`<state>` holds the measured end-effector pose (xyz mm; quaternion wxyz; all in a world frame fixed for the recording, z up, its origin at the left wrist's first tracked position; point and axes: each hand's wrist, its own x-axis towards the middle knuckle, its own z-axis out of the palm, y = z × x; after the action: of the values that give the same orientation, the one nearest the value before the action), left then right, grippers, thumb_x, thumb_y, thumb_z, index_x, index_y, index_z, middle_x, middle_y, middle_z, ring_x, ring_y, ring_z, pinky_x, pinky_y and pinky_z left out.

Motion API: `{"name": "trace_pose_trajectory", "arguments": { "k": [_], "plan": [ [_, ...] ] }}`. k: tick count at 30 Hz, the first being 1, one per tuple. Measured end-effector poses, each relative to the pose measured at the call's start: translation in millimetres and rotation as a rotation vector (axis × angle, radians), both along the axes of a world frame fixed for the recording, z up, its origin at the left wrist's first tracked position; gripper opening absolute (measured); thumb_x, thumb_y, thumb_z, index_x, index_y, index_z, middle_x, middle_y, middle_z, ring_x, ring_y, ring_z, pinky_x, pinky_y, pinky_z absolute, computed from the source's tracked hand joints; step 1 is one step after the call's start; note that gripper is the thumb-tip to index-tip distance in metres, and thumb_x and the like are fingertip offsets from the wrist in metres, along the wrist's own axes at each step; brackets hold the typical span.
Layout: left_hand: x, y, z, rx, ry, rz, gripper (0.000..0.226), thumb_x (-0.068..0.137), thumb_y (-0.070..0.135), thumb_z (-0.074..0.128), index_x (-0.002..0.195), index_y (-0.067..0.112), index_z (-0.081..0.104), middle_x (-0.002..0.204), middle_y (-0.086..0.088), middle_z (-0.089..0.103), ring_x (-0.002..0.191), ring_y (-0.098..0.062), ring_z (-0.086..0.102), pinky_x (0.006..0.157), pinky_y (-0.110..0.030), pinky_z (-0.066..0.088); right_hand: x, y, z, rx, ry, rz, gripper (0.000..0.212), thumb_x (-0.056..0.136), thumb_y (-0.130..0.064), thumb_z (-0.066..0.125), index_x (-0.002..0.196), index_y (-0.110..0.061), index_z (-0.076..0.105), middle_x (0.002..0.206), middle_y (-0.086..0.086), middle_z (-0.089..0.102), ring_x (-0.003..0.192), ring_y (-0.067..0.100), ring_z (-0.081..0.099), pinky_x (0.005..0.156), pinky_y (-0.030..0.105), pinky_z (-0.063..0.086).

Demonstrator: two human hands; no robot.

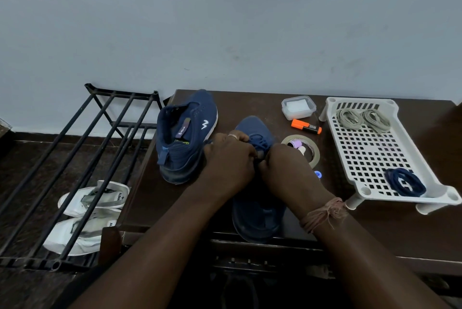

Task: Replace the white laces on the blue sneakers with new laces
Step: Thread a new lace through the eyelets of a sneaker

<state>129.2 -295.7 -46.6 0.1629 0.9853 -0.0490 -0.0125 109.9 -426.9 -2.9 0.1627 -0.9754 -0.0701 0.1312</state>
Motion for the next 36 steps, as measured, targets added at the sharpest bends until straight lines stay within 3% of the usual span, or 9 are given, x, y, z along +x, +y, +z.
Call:
{"name": "trace_pose_trajectory", "arguments": {
  "k": [3, 6, 10, 13, 17, 21, 25, 32, 36],
  "plan": [
    [-4, 3, 14, 0.059, 0.020, 0.100, 0.021, 0.097, 0.042, 0.059, 0.112, 0.049, 0.073, 0.130, 0.006, 0.052, 0.123, -0.029, 0.042, 0.096, -0.041, 0.037, 3, 1, -5, 0.059, -0.019, -0.045, 0.038, 0.100, -0.022, 0.048, 0.064, -0.017, 0.037, 0.066, -0.001, 0.042, 0.067, 0.018, 0.046, 0.066, 0.027, 0.034],
    [-8, -2, 18, 0.080, -0.021, 0.154, 0.020, 0.095, 0.044, 0.064, 0.112, 0.047, 0.073, 0.125, 0.002, 0.054, 0.118, -0.027, 0.047, 0.093, -0.040, 0.037, 3, 3, -8, 0.070, -0.008, -0.033, 0.039, 0.100, -0.023, 0.049, 0.064, -0.019, 0.037, 0.064, -0.003, 0.040, 0.068, 0.018, 0.046, 0.066, 0.027, 0.034],
    [-8, -2, 16, 0.062, -0.066, 0.190, 0.016, 0.090, 0.044, 0.067, 0.102, 0.048, 0.076, 0.116, 0.007, 0.058, 0.110, -0.024, 0.053, 0.082, -0.037, 0.026, -1, -1, -4, 0.123, -0.031, 0.025, 0.039, 0.098, -0.024, 0.053, 0.062, -0.020, 0.039, 0.063, -0.003, 0.043, 0.058, 0.010, 0.042, 0.050, 0.025, 0.030],
    [-2, -1, 14, 0.032, -0.028, 0.155, 0.013, 0.086, 0.039, 0.067, 0.091, 0.046, 0.077, 0.112, 0.010, 0.059, 0.110, -0.023, 0.052, 0.082, -0.038, 0.026, -1, -8, -2, 0.211, 0.073, 0.022, 0.030, 0.096, -0.023, 0.057, 0.067, -0.017, 0.053, 0.064, -0.001, 0.054, 0.060, 0.014, 0.053, 0.047, 0.021, 0.038],
    [6, 0, 6, -0.064, 0.105, 0.118, 0.025, 0.073, 0.039, 0.048, 0.063, 0.052, 0.066, 0.103, 0.010, 0.063, 0.110, -0.021, 0.058, 0.089, -0.043, 0.039, 5, -8, -6, 0.358, 0.159, -0.133, 0.030, 0.098, -0.026, 0.051, 0.087, -0.001, 0.062, 0.078, 0.014, 0.062, 0.066, 0.021, 0.057, 0.060, 0.032, 0.047],
    [4, -2, 5, -0.004, 0.046, 0.180, 0.024, 0.086, 0.025, 0.059, 0.082, 0.041, 0.076, 0.104, 0.014, 0.067, 0.102, -0.018, 0.061, 0.077, -0.038, 0.028, 10, -5, -11, 0.393, 0.184, -0.183, 0.025, 0.097, -0.016, 0.048, 0.098, 0.002, 0.064, 0.091, 0.019, 0.067, 0.084, 0.034, 0.067, 0.080, 0.045, 0.058],
    [2, -5, 2, 0.000, 0.006, 0.193, 0.023, 0.089, 0.028, 0.058, 0.086, 0.039, 0.078, 0.095, 0.010, 0.068, 0.094, -0.016, 0.062, 0.079, -0.037, 0.026, 11, -7, -18, 0.466, 0.178, -0.252, 0.020, 0.092, -0.008, 0.051, 0.088, 0.003, 0.067, 0.071, 0.017, 0.072, 0.065, 0.030, 0.072, 0.070, 0.047, 0.061],
    [-3, -8, 0, -0.072, -0.072, 0.202, 0.022, 0.086, 0.023, 0.058, 0.072, 0.030, 0.075, 0.081, 0.008, 0.068, 0.085, -0.014, 0.061, 0.080, -0.038, 0.030, 13, -10, -21, 0.533, 0.184, -0.304, 0.024, 0.097, -0.006, 0.047, 0.089, 0.006, 0.067, 0.066, 0.017, 0.072, 0.047, 0.018, 0.067, 0.043, 0.024, 0.053],
    [0, -4, 5, -0.168, -0.006, 0.192, 0.021, 0.086, 0.024, 0.058, 0.076, 0.021, 0.077, 0.080, 0.004, 0.072, 0.083, -0.012, 0.063, 0.065, -0.029, 0.028, 11, -7, -22, 0.563, 0.057, -0.343, 0.018, 0.097, -0.012, 0.051, 0.086, -0.002, 0.062, 0.061, 0.013, 0.069, 0.037, 0.015, 0.061, 0.037, 0.024, 0.048]
  ]
}}
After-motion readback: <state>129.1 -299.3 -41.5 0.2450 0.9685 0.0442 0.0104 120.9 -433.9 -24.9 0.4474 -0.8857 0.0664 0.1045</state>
